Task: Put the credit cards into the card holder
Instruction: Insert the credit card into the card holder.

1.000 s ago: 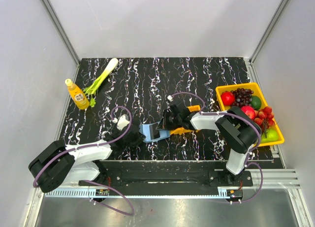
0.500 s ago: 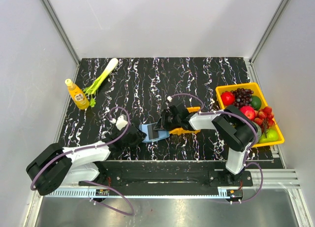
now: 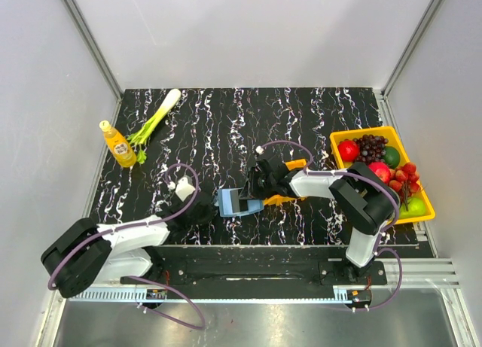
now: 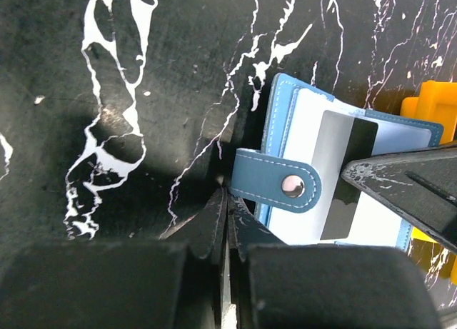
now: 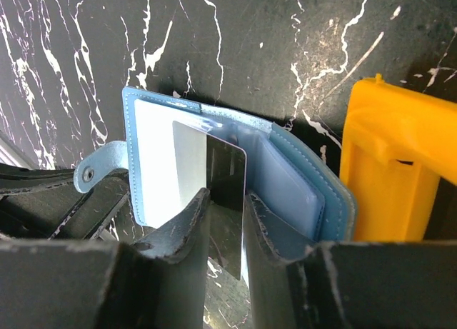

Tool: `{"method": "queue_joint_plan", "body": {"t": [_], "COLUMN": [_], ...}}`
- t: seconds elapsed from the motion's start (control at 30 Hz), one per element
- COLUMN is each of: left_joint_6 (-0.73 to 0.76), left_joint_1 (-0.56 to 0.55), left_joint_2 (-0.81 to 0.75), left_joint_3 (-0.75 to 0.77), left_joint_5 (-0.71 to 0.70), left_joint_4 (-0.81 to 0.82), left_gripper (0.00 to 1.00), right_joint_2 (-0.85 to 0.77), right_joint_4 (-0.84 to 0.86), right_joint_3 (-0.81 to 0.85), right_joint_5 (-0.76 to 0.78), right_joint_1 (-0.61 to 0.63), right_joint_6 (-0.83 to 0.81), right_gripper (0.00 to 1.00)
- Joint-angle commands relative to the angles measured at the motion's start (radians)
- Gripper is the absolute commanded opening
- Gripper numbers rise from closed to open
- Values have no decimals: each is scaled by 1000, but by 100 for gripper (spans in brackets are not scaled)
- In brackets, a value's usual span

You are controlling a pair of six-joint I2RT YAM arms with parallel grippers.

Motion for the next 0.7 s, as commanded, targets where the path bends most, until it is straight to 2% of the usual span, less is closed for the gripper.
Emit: {"method": "queue_joint_plan", "body": {"t": [0.0, 0.17, 0.23, 0.33, 0.5, 0.57, 0.67], "left_joint_6": [56, 61, 50, 39, 39, 50, 65], "left_joint_1": [2, 2, 2, 2, 3, 3, 3], "left_joint_2": [58, 20, -17, -81, -144, -147, -132], "left_joint_3": [-8, -39, -63, -102, -166, -189, -195], "left_joint_5": [23, 32, 26, 25, 35, 54, 78], "left_joint_4": [-27, 16, 25, 47, 137, 198, 262], "left_gripper": [2, 13, 24, 33, 37, 41, 41], "right_joint_2": [-7, 17, 25, 31, 34, 34, 37], "right_joint_4": [-99, -100, -99, -99, -99, -99, -99], "right_joint_3": [13, 11, 14, 19, 22, 22, 23], "right_joint_5": [41, 34, 34, 34, 27, 28, 24], "right_joint_1": [0, -2, 0, -2, 0, 0, -2], "right_joint_6": [-54, -52, -52, -49, -52, -52, -54], "right_gripper": [31, 31, 31, 31, 31, 31, 31]}}
